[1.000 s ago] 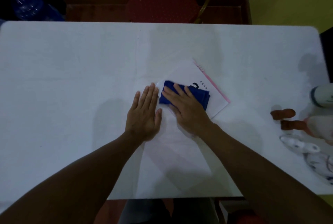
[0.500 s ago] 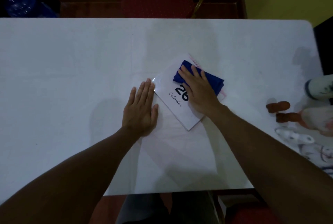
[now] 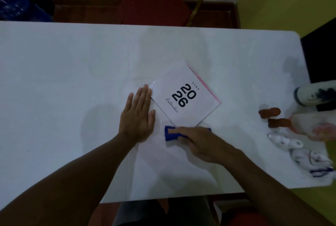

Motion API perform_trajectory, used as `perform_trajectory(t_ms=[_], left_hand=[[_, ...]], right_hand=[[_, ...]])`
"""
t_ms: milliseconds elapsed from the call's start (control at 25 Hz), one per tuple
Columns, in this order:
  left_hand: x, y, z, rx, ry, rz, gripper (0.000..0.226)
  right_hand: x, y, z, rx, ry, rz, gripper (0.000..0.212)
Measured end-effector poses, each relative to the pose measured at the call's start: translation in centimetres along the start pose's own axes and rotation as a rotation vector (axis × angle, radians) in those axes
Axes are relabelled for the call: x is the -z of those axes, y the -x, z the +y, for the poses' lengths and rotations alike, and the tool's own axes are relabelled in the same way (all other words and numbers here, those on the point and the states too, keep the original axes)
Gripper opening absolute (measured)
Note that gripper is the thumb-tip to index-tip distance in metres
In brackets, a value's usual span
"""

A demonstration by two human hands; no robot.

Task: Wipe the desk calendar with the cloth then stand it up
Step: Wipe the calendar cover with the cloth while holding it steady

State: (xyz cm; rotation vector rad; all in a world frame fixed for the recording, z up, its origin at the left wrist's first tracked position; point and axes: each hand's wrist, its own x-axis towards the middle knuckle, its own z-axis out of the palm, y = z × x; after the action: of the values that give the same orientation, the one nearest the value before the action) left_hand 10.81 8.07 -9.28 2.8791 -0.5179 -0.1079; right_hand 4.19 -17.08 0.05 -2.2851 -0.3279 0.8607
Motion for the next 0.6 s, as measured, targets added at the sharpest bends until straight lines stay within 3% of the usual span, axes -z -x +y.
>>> perform_trajectory(t_ms=[80,160,200,280,360,480,600], left_hand=[[0.0,0.0,0.1,0.003,0.002,-0.007,0.071],[-0.1,0.0,0.5,-0.004,0.003,-0.02,0.071],[-0.1,0.0,0.7,-0.006,0.002,-0.03,0.071],[-0.1,-0.1,0.9,0.0,0.003,-0.041,0.071],[-0.1,0.0,0.8,0.005,0.004,-0.043,0.071],[-0.1,0.0,0.7,0.005,0.0,-0.047,0.071],[0.0,0.0,0.8,0.006,0.001,-0.053,0.071]], right_hand=[[2.9,-0.9,-0.6,-0.007,-0.182,0.03,0.025],[5.2,-2.5,0.1,-0.038,-0.26,0.185,0.018],[6.2,-3.4,0.9,-0.087,-0.263,0.276,0.022],[7.4,-5.0,2.4,-0.169,-0.17,0.488,0.048],[6.6,-6.2,3.0,-0.047,0.041,0.6,0.059],[2.3,-6.6,3.5,0.225,0.512,0.395,0.058],[1.0,-7.9,3.7,0.228,0.646,0.31,0.055]])
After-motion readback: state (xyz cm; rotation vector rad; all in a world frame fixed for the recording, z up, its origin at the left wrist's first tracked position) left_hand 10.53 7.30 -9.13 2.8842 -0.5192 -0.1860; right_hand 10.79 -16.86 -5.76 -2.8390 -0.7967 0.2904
